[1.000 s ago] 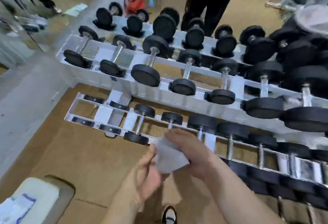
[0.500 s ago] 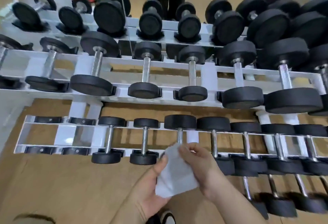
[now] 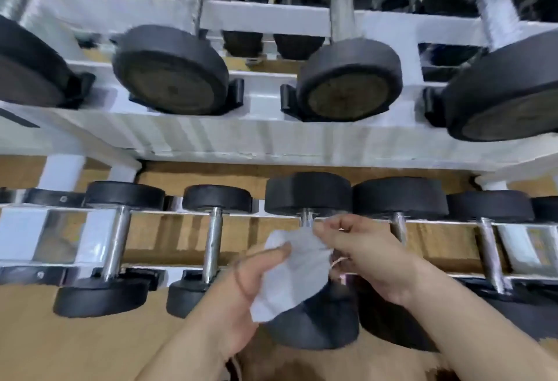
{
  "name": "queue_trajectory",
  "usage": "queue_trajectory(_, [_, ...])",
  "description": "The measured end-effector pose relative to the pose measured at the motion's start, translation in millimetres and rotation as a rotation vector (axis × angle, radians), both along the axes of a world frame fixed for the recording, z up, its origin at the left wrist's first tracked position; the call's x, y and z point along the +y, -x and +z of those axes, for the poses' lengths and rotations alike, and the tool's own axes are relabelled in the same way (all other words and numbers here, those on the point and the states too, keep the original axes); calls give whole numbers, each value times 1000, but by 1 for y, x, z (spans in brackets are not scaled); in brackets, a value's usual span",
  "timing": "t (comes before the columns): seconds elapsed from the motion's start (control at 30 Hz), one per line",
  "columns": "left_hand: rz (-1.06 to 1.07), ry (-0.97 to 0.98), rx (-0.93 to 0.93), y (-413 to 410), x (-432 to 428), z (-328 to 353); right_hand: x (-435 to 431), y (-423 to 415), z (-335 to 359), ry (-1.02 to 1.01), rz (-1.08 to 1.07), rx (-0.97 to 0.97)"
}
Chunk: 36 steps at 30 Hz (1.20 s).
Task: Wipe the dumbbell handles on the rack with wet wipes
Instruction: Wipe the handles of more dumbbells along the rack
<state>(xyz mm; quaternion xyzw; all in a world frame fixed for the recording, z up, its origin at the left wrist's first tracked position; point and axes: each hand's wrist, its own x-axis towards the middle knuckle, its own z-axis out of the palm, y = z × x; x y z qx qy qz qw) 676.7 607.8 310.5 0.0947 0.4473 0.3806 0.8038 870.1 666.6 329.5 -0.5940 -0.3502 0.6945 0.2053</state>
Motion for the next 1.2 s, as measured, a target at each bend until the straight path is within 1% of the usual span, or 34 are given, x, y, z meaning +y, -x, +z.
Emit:
queue_trajectory(0.07, [52,-67,97,-3,9,-33,13,-2,-37,-73,-10,-9])
queue_trajectory(0.13, [99,-105,149,-7,18,-59,29,0,-61,-145,13,-77])
queue_trajectory(0.23, [143,-151,207,-9,28,-85,45,3,-69,-186,115,-189])
queue_trajectory(0.3, [158,-212,211,-9,34,-99,51,-3,-66,-207,237,-281])
queue_trajectory(0.37, [177,-275,206,-9,37,-109,52,-6,-71,-281,411,-382])
queue_trajectory(0.4, [185,-302,208,-10,36,-113,50,-6,-76,-301,482,-389])
queue_trajectory(0.43, [203,-319,209,-11,33,-120,47,-5,-81,-301,533,-356])
queue_trajectory(0.47, [217,-332,200,-12,31,-124,45,-4,-86,-281,550,-275])
queue_trajectory(0.53, [247,-344,173,-15,24,-127,38,-1,-99,-260,540,-66])
queue_trajectory(0.6, [278,-347,179,-17,17,-128,32,-1,-114,-261,472,51])
queue_trajectory(0.67, [325,-336,273,-17,11,-128,22,4,-128,-233,406,89])
queue_trajectory(0.73, [347,-306,403,-19,9,-128,15,11,-138,-222,389,103])
queue_trajectory(0.8, [392,-289,505,-20,7,-126,14,15,-140,-298,425,62])
queue_trajectory(0.83, [429,-289,513,-20,7,-125,16,15,-140,-325,434,49])
queue_trajectory(0.9, [488,-295,530,-19,4,-124,19,12,-138,-315,443,46])
queue_trajectory(1.03, [463,-302,552,-26,3,-115,19,-3,-129,-258,544,100])
queue_trajectory(1.13, [482,-304,573,-24,14,-107,21,-7,-121,-199,548,238])
queue_trajectory(1.2, [505,-310,568,-26,18,-105,22,-9,-119,-183,508,329])
